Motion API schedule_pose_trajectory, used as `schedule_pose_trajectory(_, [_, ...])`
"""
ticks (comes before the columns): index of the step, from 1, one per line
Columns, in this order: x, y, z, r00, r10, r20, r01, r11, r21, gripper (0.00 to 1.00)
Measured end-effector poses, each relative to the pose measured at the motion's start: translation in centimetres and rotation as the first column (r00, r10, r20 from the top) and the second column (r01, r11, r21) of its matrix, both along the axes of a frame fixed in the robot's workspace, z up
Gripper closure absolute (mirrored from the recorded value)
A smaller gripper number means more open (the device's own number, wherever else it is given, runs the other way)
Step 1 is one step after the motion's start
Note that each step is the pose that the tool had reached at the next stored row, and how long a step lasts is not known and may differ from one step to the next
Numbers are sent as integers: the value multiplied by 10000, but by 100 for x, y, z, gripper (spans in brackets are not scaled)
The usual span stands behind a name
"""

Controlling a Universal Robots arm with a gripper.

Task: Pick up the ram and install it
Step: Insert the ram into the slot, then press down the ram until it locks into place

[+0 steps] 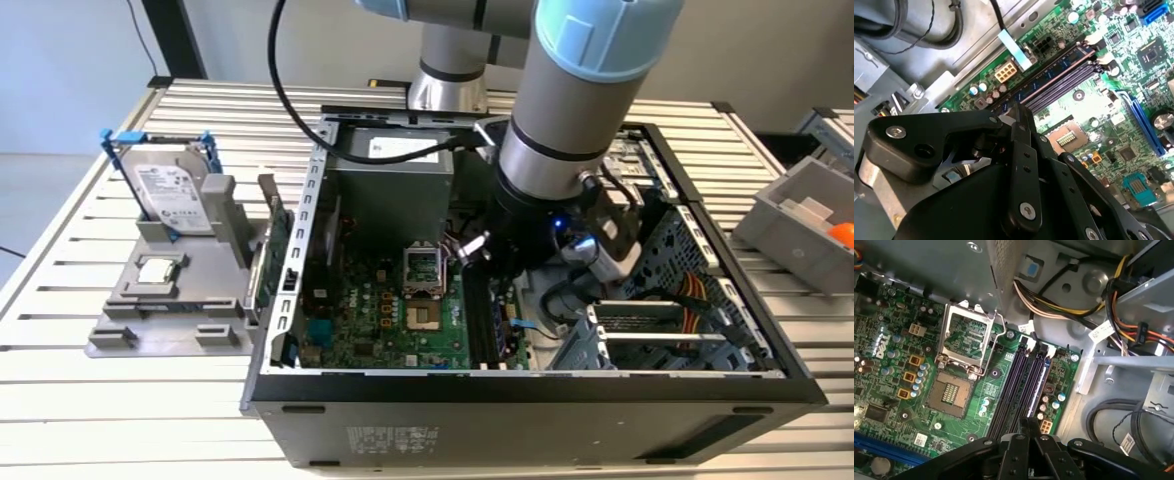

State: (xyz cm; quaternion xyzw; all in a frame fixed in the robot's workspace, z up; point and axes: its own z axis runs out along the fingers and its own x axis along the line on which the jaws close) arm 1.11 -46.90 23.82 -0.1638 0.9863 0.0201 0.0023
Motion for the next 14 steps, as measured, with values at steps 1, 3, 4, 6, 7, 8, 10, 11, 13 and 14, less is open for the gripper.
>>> schedule_pose_trajectory(1, [0,0,0,9999,122,0,-122,9999,1,100])
schedule_pose_trajectory(3, [2,0,0,9992,389,0,-389,9992,0,100])
schedule_pose_trajectory(4, [3,0,0,9986,520,0,-520,9986,0,100])
schedule_pose_trajectory(6, [2,-1,0,9965,839,2,-839,9965,-1,100])
schedule_pose_trajectory(7, [3,-1,1,9949,1008,2,-1008,9949,-1,100])
schedule_pose_trajectory(8, [3,-1,0,9931,1174,3,-1174,9931,1,100])
schedule_pose_trajectory(10, [4,0,0,9895,1448,3,-1448,9895,3,100])
schedule_pose_trajectory(11, [4,0,0,9876,1568,4,-1568,9876,4,100])
schedule_pose_trajectory(13, [5,0,0,9833,1817,3,-1817,9833,4,100])
schedule_pose_trajectory(14, [5,0,0,9810,1939,4,-1939,9810,4,100])
